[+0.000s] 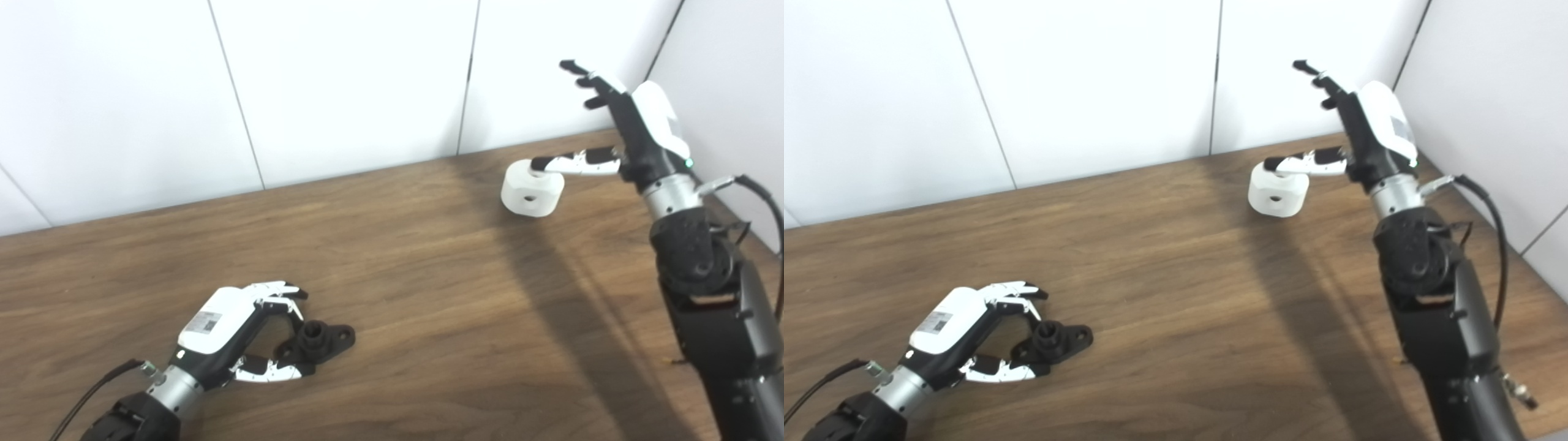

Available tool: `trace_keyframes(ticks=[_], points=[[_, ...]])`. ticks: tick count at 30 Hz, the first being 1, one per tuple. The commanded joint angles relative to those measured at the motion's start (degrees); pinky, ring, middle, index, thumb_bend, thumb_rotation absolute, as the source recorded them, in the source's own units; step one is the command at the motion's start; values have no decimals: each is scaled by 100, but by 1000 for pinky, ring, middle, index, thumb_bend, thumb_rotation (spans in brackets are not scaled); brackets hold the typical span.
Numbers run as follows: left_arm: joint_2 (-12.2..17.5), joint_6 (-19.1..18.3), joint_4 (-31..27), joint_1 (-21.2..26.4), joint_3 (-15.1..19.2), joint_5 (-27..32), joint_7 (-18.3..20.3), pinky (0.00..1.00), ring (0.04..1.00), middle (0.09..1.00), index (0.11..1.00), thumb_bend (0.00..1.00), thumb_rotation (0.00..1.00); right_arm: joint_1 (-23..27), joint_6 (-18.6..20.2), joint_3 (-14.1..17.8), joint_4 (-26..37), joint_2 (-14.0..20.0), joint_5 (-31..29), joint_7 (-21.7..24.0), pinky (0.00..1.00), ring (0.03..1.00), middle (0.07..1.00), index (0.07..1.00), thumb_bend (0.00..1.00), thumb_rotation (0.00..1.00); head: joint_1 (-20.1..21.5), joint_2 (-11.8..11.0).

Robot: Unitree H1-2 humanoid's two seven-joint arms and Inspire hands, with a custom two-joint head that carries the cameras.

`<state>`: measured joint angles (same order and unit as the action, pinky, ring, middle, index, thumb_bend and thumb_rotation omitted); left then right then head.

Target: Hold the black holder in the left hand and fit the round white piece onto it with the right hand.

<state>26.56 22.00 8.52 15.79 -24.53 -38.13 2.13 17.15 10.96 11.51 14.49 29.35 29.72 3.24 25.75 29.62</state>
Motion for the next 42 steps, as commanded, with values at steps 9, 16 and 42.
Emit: trace_keyframes(ticks=[9, 16, 42], points=[[148, 218, 612, -124, -183, -300, 107, 805, 853, 807, 483, 523, 53, 334, 598, -134, -457, 334, -82, 331, 727, 916, 968, 901, 744, 411, 51, -145], [155, 251, 676, -149, -184, -332, 36, 819, 866, 819, 483, 524, 53, 402, 630, -329, -988, 560, -252, 617, 734, 913, 966, 933, 834, 438, 14, -130], [283, 173, 555, -232, -94, -258, 92, 839, 868, 811, 484, 523, 53, 842, 624, -944, -2547, 683, -450, 710, 719, 907, 971, 954, 921, 457, -84, -79]])
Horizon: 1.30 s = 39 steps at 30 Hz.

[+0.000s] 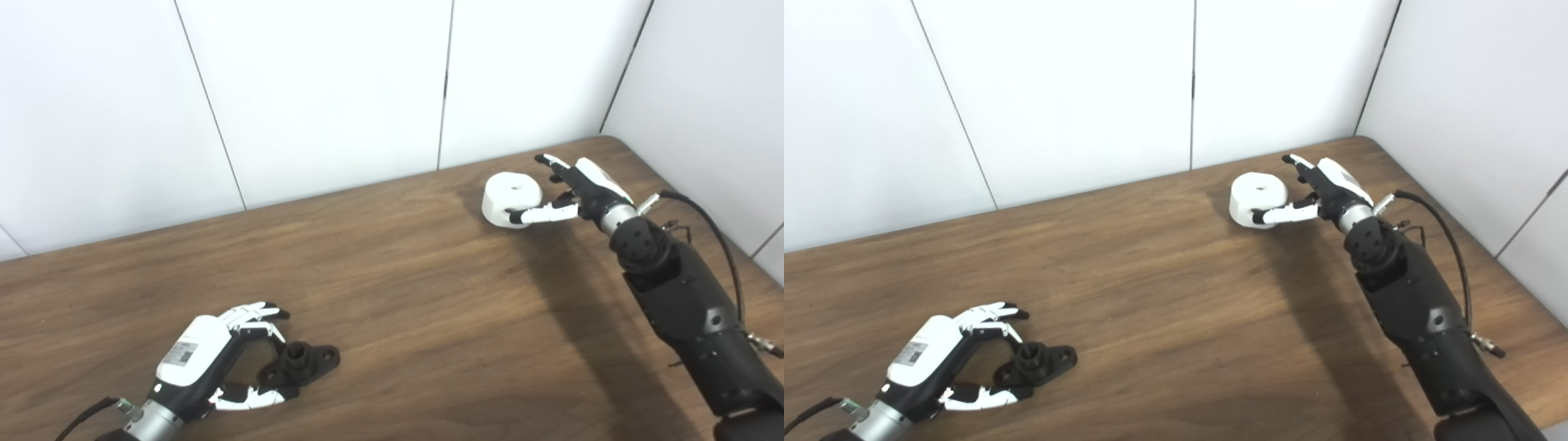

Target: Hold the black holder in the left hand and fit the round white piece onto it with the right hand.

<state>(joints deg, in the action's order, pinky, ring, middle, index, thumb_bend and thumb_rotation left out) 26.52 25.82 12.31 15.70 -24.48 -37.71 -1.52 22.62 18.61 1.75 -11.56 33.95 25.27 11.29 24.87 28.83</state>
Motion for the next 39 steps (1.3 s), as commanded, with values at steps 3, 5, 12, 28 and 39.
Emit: trace_keyframes(ticks=[3, 5, 12, 28, 39], points=[[287, -220, 154, -220, -96, -297, 467, 836, 865, 810, 484, 523, 52, 349, -189, -63, -101, 210, 23, -146, 714, 906, 968, 946, 927, 445, -25, -3], [286, -227, 159, -214, -97, -295, 476, 841, 867, 811, 484, 523, 52, 379, -224, -112, -185, 192, 12, -173, 732, 916, 968, 942, 923, 432, -25, -3], [288, -194, 199, -209, -92, -308, 426, 836, 864, 810, 484, 523, 53, 482, -427, -237, -501, 106, -53, -275, 780, 935, 961, 917, 913, 401, -109, 9], [282, -203, 104, -260, -66, -265, 443, 830, 860, 806, 484, 523, 51, 595, -435, -634, -578, 19, 90, -268, 728, 916, 953, 861, 896, 387, -135, 66], [312, -331, -155, -319, -37, -240, 598, 820, 855, 803, 483, 523, 50, 632, -398, -825, -606, -11, 101, -173, 737, 922, 951, 829, 914, 389, -172, 128]])
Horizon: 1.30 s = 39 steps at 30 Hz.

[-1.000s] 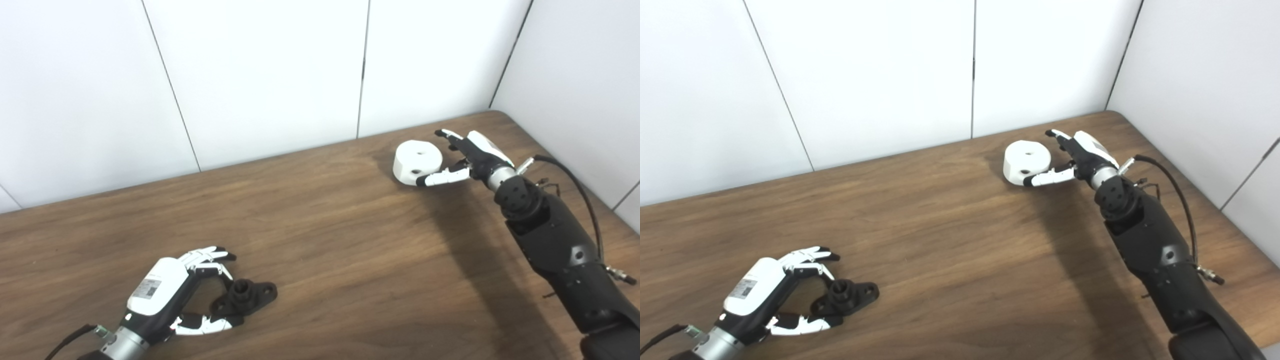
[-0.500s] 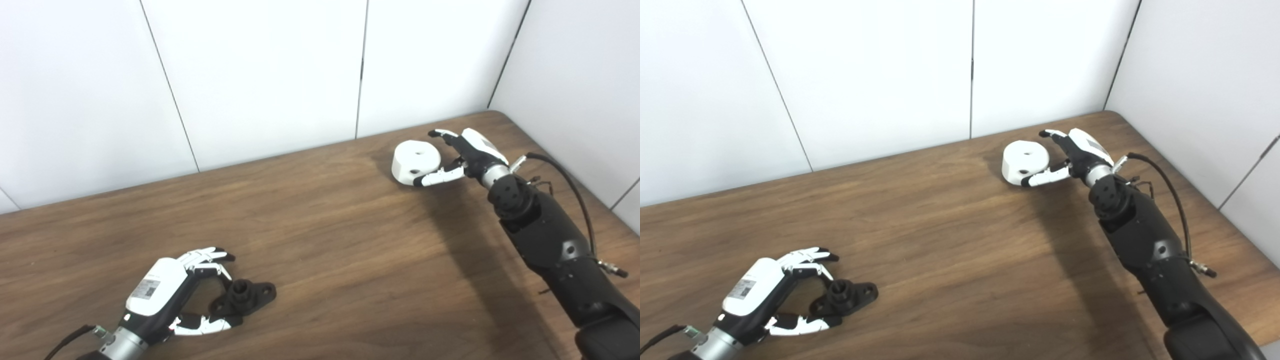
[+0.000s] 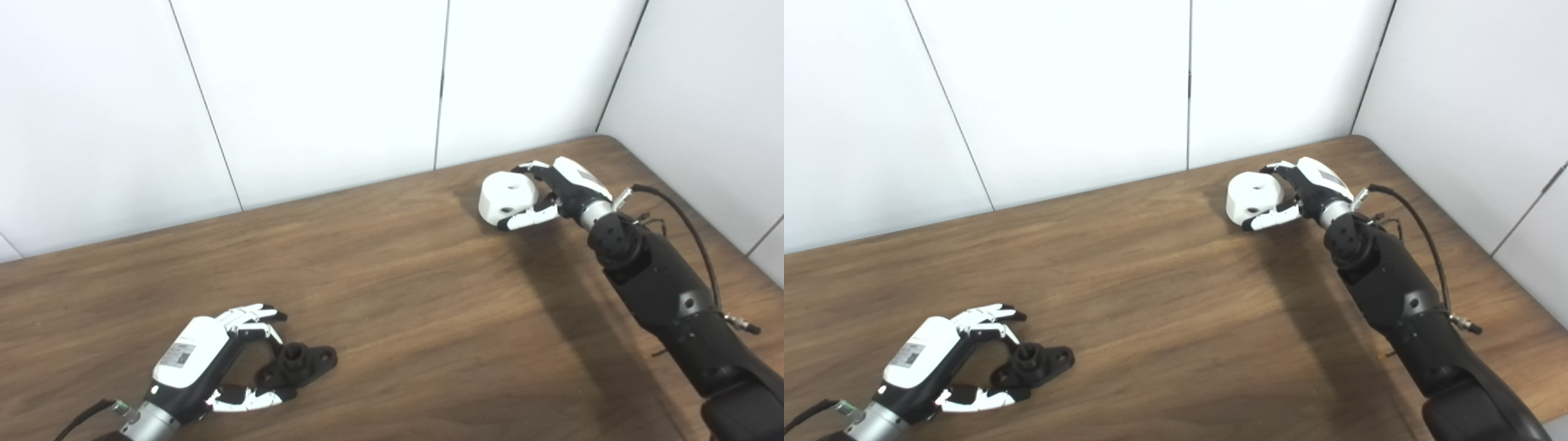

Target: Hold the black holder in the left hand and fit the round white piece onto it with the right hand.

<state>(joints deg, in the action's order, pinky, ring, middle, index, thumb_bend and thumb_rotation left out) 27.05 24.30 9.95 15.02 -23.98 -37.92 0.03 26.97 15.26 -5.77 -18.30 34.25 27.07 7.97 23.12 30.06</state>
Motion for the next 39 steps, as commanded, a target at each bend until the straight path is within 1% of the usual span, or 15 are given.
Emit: trace_keyframes(ticks=[1, 4, 8, 12, 14, 19, 20, 21, 23, 27, 31, 35, 39], points=[[261, -187, 58, -257, -83, -229, 453, 817, 854, 802, 483, 523, 50, 197, -43, -87, 84, -41, -79, 175, 735, 923, 951, 821, 912, 383, 3, 14], [264, -219, 17, -272, -83, -240, 472, 809, 849, 800, 484, 523, 50, 211, -21, -136, 81, -34, -79, 228, 725, 919, 954, 793, 901, 376, -1, 28], [266, -224, -17, -299, -74, -193, 497, 813, 848, 799, 484, 523, 50, 235, -9, -170, 45, -46, -97, 268, 707, 905, 947, 735, 871, 333, -31, 61], [280, -276, -91, -322, -70, -205, 551, 813, 849, 802, 484, 523, 49, 257, 24, -198, 18, -62, -87, 287, 727, 912, 937, 688, 847, 294, -46, 83], [290, -316, -126, -331, -64, -184, 602, 809, 848, 803, 484, 522, 49, 263, 2, -207, -17, -83, -77, 244, 725, 901, 931, 650, 828, 247, -47, 92], [297, -353, -207, -363, -17, -149, 672, 810, 845, 803, 484, 522, 49, 266, 40, -241, -41, -141, -14, 165, 710, 877, 927, 593, 790, 147, -74, 116], [300, -359, -220, -364, -14, -165, 683, 810, 845, 803, 484, 522, 49, 260, 7, -242, -53, -155, -10, 132, 713, 877, 919, 542, 660, 142, -74, 116], [301, -361, -231, -367, -10, -176, 688, 811, 845, 803, 484, 522, 49, 255, -37, -243, -74, -168, -8, 94, 720, 879, 908, 510, 579, 138, -77, 119], [299, -359, -243, -372, 1, -177, 694, 810, 845, 803, 484, 523, 49, 244, -102, -248, -113, -193, -1, 22, 740, 889, 890, 490, 536, 133, -85, 125], [297, -403, -297, -379, 7, -162, 763, 810, 847, 806, 484, 522, 49, 217, -143, -304, -155, -223, 79, -103, 748, 885, 863, 483, 521, 130, -100, 140], [277, -417, -288, -386, 11, -177, 767, 809, 847, 807, 484, 522, 49, 166, -197, -296, -174, -267, 102, -228, 731, 869, 844, 483, 520, 129, -98, 144], [245, -417, -282, -374, 3, -207, 751, 806, 845, 804, 484, 523, 49, 135, -272, -289, -182, -297, 106, -336, 717, 855, 834, 483, 520, 130, -136, 170], [231, -428, -294, -353, -14, -247, 759, 800, 842, 803, 484, 523, 50, 139, -241, -321, -91, -330, 117, -351, 724, 861, 834, 483, 521, 130, -152, 174]])
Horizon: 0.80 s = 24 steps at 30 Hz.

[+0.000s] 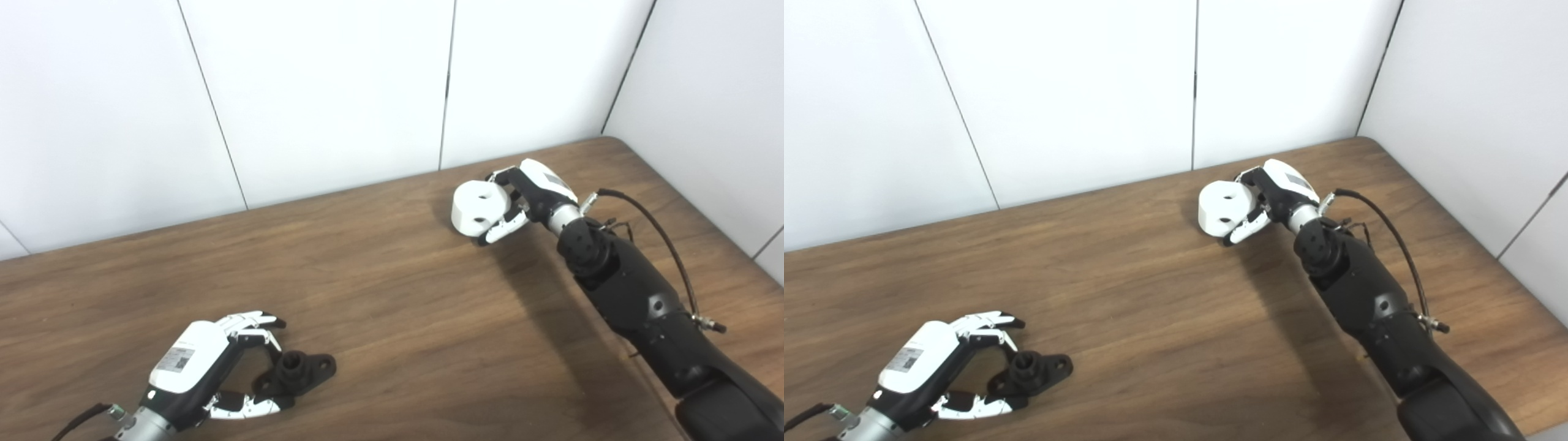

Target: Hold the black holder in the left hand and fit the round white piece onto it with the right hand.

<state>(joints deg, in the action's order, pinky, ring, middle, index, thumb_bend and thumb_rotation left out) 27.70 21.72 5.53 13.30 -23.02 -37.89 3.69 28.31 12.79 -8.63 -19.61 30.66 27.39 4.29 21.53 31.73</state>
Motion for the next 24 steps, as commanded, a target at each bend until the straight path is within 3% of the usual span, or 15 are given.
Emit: trace_keyframes(ticks=[1, 14, 24], points=[[158, -169, 149, -174, -115, -255, 394, 801, 843, 803, 484, 523, 50, 10, -5, -57, 75, 22, 96, 20, 725, 863, 834, 483, 521, 130, -44, 16], [31, -309, 104, -58, -202, -310, 569, 800, 858, 811, 484, 523, 51, 8, -20, -379, 1561, -231, 267, 484, 733, 865, 825, 482, 522, 134, -462, 121], [-84, -483, 106, 31, -259, -377, 644, 828, 875, 824, 484, 524, 54, -151, -10, -526, 2582, -419, 376, 935, 722, 860, 826, 481, 522, 135, -1090, 289]])
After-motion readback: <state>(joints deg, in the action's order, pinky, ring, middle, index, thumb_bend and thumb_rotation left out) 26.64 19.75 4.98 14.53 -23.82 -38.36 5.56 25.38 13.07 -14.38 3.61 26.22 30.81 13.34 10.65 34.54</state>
